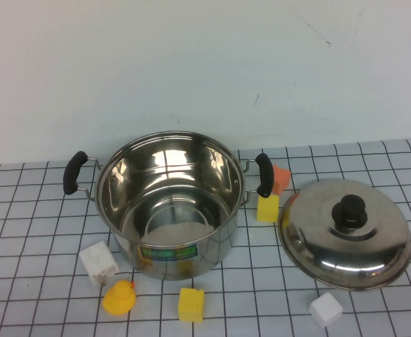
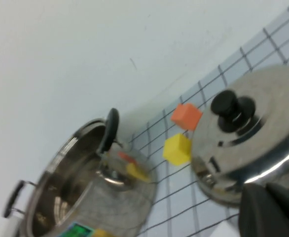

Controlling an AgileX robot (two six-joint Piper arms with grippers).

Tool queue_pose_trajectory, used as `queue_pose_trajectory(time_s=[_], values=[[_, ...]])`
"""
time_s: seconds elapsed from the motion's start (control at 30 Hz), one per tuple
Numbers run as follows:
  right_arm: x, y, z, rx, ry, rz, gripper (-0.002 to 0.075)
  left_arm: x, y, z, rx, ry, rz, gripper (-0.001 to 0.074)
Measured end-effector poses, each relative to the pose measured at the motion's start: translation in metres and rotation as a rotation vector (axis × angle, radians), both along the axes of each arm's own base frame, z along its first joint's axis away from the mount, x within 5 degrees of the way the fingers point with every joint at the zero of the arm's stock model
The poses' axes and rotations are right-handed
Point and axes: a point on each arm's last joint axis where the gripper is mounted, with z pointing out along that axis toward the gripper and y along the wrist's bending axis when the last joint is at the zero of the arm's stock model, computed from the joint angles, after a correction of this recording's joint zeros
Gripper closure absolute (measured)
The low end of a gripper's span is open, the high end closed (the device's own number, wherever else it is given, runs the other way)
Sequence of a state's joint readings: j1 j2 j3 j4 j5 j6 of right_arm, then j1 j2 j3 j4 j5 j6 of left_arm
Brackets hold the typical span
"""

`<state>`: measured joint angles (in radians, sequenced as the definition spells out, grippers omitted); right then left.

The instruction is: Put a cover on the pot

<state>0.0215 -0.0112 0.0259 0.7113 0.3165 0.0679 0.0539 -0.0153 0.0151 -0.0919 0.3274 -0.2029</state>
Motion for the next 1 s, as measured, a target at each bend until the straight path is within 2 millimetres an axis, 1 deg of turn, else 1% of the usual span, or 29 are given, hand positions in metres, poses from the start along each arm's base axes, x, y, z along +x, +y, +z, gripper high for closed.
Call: queue_pose_trajectory(time_s=[0.1,0.17,0.23,0.3,0.33,0.4,0.47,0.53,0.6,0.7,0.77,0.83,0.9,0.97,1.0], values=[[0.001,-0.002,0.001,-0.107,-0.037,0.005,0.0728,0.000,0.000,0.000,0.000,0.000,0.000,0.0738],[0.001,-0.003,0.002,-0.148,-0.068,-0.002,0.0728,0.000,0.000,0.000,0.000,0.000,0.000,0.0738],[0.001,-0.003,0.008,-0.221,-0.110,0.004,0.0728,0.000,0.000,0.000,0.000,0.000,0.000,0.0737],[-0.001,-0.003,0.024,-0.334,-0.179,0.031,0.0728,0.000,0.000,0.000,0.000,0.000,0.000,0.0738],[-0.003,-0.002,0.038,-0.422,-0.227,0.051,0.0728,0.000,0.000,0.000,0.000,0.000,0.000,0.0738],[-0.002,0.000,0.056,-0.541,-0.252,0.094,0.0728,0.000,0.000,0.000,0.000,0.000,0.000,0.0738],[0.003,0.002,0.068,-0.635,-0.241,0.148,0.0728,0.000,0.000,0.000,0.000,0.000,0.000,0.0738],[0.013,0.004,0.077,-0.713,-0.209,0.201,0.0728,0.000,0.000,0.000,0.000,0.000,0.000,0.0738],[0.024,0.003,0.083,-0.754,-0.172,0.218,0.0728,0.000,0.000,0.000,0.000,0.000,0.000,0.0738],[0.046,-0.004,0.086,-0.793,-0.077,0.170,0.0728,0.000,0.000,0.000,0.000,0.000,0.000,0.0738],[0.058,-0.008,0.087,-0.784,-0.056,0.115,0.0728,0.000,0.000,0.000,0.000,0.000,0.000,0.0738],[0.072,-0.005,0.088,-0.767,-0.082,0.084,0.0728,0.000,0.000,0.000,0.000,0.000,0.000,0.0738],[0.087,0.002,0.089,-0.748,-0.146,0.090,0.0720,0.000,0.000,0.000,0.000,0.000,0.000,0.0738],[0.102,0.012,0.088,-0.757,-0.214,0.119,0.0692,0.000,0.000,0.000,0.000,0.000,0.000,0.0738],[0.116,0.020,0.085,-0.750,-0.259,0.138,0.0638,0.000,0.000,0.000,0.000,0.000,0.000,0.0738]])
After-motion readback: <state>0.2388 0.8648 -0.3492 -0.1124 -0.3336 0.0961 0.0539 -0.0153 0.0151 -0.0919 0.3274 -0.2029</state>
